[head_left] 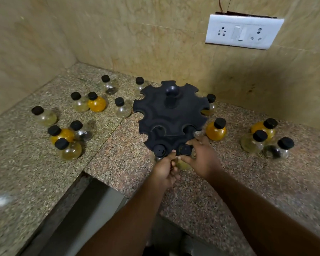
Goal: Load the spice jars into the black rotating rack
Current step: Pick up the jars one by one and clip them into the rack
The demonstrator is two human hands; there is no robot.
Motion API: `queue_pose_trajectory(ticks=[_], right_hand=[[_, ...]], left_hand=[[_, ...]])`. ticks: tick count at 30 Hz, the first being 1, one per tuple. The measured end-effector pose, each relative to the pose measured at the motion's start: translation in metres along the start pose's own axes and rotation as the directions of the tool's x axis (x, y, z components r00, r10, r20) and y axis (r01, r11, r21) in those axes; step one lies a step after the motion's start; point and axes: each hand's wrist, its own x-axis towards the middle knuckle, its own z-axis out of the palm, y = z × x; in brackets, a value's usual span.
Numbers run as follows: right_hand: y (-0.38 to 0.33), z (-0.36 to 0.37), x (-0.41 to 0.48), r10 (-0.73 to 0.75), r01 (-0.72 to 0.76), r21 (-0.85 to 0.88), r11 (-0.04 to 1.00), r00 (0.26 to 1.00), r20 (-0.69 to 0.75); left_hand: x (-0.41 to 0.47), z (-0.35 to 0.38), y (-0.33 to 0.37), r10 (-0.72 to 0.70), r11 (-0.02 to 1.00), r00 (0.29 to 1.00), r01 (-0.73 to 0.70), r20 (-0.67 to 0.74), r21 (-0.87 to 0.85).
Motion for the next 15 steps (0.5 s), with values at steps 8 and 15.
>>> queue_pose_trajectory(ticks=[8, 15], right_hand=[[-0.004, -0.007, 0.017, -0.011, 0.012, 0.025, 1.000, 1.000, -0.016], [0.009, -0.012, 0.017, -0.058, 0.054, 0.076, 0.996, 0.997, 0.041]], left_hand=[[-0.005, 0.004, 0.010, -0.013, 1.000, 1.000, 0.013, 0.024, -0.014], [-0.012, 0.032, -0.023, 0.268, 0.958, 0.929, -0.284, -0.256, -0.027]])
